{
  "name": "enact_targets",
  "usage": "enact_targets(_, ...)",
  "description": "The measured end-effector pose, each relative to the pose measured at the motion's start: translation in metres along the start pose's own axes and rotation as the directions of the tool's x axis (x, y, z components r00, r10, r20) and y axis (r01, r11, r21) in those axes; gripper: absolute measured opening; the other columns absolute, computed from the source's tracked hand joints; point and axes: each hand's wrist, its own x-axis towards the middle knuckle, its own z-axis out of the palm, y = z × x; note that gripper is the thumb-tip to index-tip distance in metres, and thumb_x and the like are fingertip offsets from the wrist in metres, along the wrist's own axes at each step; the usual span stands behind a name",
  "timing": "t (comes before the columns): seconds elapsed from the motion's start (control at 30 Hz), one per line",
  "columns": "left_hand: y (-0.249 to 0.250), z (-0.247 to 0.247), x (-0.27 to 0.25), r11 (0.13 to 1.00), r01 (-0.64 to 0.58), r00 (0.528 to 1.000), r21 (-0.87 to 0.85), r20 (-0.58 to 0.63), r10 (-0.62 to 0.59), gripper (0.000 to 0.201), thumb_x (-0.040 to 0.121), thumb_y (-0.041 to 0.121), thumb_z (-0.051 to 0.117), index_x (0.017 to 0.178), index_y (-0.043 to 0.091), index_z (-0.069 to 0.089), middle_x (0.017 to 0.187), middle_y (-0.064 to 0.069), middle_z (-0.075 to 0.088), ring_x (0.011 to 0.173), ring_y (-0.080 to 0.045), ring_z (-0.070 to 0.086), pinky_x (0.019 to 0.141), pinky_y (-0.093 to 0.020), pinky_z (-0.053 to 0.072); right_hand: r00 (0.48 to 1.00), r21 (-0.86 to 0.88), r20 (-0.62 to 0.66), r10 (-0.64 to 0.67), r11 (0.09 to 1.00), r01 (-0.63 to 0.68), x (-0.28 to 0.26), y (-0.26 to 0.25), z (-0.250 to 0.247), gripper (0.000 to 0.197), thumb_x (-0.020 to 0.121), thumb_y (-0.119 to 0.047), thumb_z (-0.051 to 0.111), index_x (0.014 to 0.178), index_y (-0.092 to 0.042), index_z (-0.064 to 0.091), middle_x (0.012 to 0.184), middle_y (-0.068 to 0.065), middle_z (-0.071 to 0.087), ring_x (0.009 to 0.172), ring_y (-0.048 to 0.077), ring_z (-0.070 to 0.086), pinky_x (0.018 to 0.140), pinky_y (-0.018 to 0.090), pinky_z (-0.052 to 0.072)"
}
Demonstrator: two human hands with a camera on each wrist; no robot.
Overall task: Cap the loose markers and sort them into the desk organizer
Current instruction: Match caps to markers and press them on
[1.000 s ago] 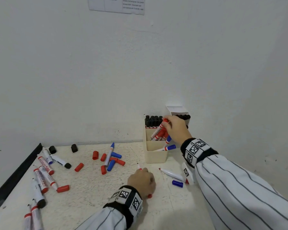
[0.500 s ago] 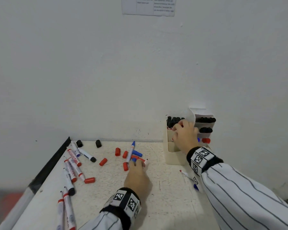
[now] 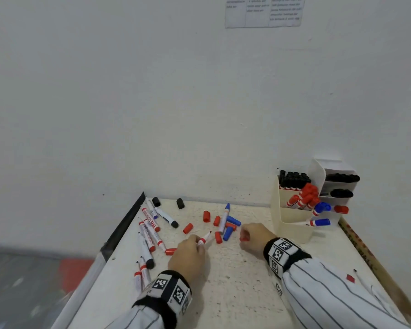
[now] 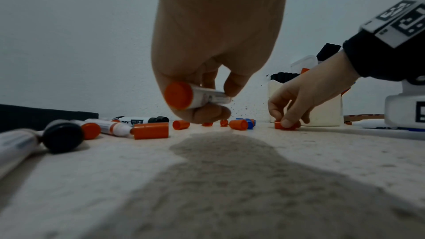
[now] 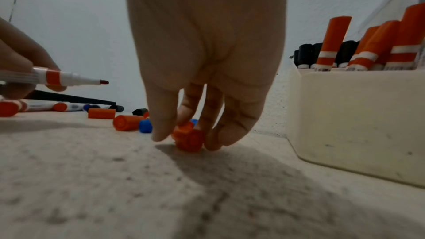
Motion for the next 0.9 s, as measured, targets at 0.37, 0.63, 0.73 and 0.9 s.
enact_targets(0.37,0.002,0.006,-0.014,0.992,-0.007,0.995,-0.129,0.1,0.021,0.018,0.085,0.015,0.06,0.103,0.019,0.061,0.085,0.006,0.061,0.068,-0.003,0.054,0.056,-0.013,0.041,0.971,0.161,-0.09,-0.22,0.959,0.232,-0.017,-0.018,-0.003,0.037,0.085,-0.004,0.056,0.073,-0.036,0.039,0.089,-0.005,0.045,0.08,0.009,0.045,0.072,0.014,0.035)
enact_targets(0.63,0.008,-0.001,-0.023,0.982,-0.139,0.985,-0.127,0.084,0.15,0.02,0.093,0.019,0.052,0.11,0.022,0.063,0.096,0.003,0.065,0.082,-0.01,0.057,0.076,-0.023,0.047,0.963,0.32,-0.088,-0.255,0.908,0.27,-0.029,-0.021,-0.001,0.023,0.084,-0.003,0.06,0.101,-0.018,0.063,0.097,0.002,0.062,0.089,0.015,0.059,0.079,0.013,0.043)
enact_targets(0.73,0.013,-0.005,-0.027,0.982,-0.139,0.984,-0.126,0.09,0.151,0.023,0.096,0.026,0.044,0.111,0.019,0.061,0.093,-0.001,0.064,0.077,-0.014,0.054,0.076,-0.033,0.048,0.979,0.498,-0.072,-0.192,0.843,0.202,-0.037,-0.03,0.0,0.007,0.091,-0.014,0.055,0.089,-0.018,0.061,0.081,0.0,0.061,0.062,0.01,0.056,0.06,0.017,0.046)
enact_targets(0.9,0.021,-0.012,-0.033,0.964,-0.22,0.975,-0.151,-0.045,0.216,0.021,0.083,0.027,0.067,0.101,0.02,0.06,0.093,0.0,0.058,0.077,-0.009,0.052,0.069,-0.021,0.046,0.987,0.522,-0.161,-0.023,0.846,0.105,-0.042,-0.049,-0.001,0.05,0.098,-0.039,0.037,0.053,-0.017,0.035,0.053,-0.003,0.035,0.051,0.012,0.031,0.053,0.026,0.025)
